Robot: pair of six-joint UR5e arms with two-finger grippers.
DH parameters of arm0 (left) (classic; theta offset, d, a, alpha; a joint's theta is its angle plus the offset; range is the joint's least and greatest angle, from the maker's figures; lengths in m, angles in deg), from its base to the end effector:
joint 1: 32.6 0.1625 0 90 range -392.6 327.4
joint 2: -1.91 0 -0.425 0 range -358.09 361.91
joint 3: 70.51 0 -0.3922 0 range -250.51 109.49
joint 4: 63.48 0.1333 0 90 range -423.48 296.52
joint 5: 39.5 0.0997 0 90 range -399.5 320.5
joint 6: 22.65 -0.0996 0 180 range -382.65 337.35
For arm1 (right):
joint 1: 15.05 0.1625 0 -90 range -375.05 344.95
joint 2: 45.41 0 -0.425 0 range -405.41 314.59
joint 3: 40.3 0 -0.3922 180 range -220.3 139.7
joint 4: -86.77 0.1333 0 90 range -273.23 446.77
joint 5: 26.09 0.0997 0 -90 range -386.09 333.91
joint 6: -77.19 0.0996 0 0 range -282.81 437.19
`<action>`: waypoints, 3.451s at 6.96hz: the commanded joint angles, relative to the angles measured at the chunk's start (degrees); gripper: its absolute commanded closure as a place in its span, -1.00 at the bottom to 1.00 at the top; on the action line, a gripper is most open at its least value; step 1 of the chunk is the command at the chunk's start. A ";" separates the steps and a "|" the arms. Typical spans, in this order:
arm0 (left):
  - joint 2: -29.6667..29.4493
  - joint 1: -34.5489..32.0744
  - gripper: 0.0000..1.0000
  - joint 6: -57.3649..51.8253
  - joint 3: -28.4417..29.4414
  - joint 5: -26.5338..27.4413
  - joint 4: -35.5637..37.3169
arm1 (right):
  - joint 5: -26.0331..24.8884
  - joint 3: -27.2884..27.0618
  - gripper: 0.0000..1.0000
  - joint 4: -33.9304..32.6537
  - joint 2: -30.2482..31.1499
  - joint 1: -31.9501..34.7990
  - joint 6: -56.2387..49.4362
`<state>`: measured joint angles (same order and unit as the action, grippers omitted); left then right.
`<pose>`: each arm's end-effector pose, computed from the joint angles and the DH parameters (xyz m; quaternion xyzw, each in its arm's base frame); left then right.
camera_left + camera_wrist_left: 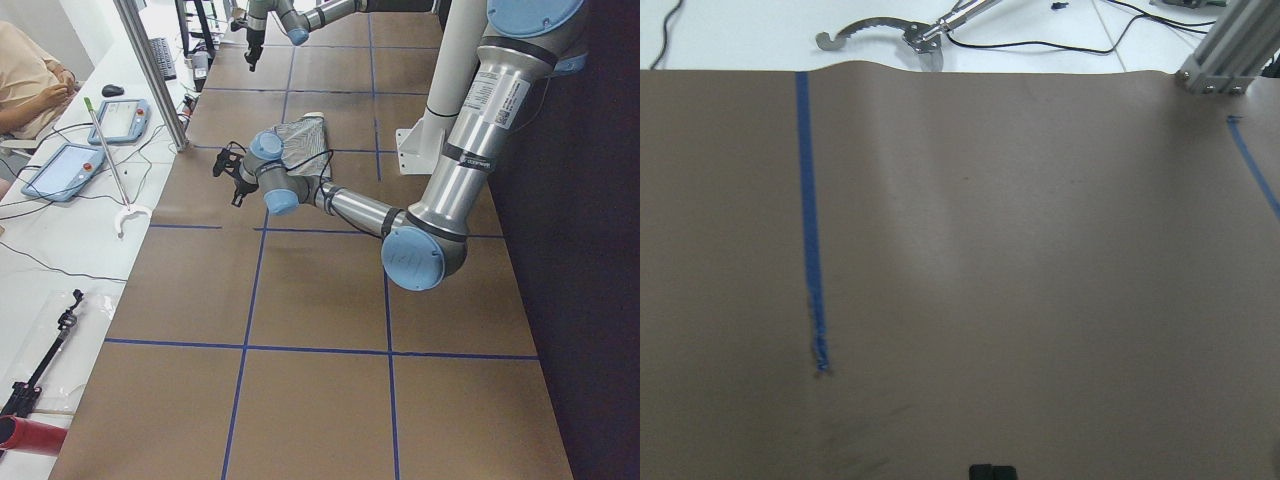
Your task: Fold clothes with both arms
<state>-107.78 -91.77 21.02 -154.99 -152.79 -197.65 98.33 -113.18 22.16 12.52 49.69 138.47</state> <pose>0.2543 -0.6094 0.4298 0.2733 0.4292 0.0021 0.8608 -0.2435 -0.6965 0.4196 0.0495 -0.4280 0.1802 0.8843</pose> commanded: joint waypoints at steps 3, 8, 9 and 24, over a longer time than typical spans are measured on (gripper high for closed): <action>4.75 -19.80 1.00 -23.60 3.70 -14.89 6.34 | 6.54 -1.65 -0.99 -8.42 12.45 17.50 -38.09; 11.93 -26.70 -0.20 -45.14 -8.68 -19.07 39.24 | 11.38 -19.84 -1.00 -22.46 27.71 24.74 -57.49; 12.30 -26.70 -0.99 -44.82 -9.20 -22.99 40.03 | 10.68 -25.94 -1.00 -31.10 27.85 23.69 -57.49; 32.32 -28.10 -1.00 -42.88 -25.80 -19.86 33.10 | 8.05 -32.86 -1.00 -36.29 30.22 19.28 -57.33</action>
<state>-78.20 -119.92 -21.85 -177.87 -172.88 -164.43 106.93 -145.60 -14.06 42.02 69.01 80.53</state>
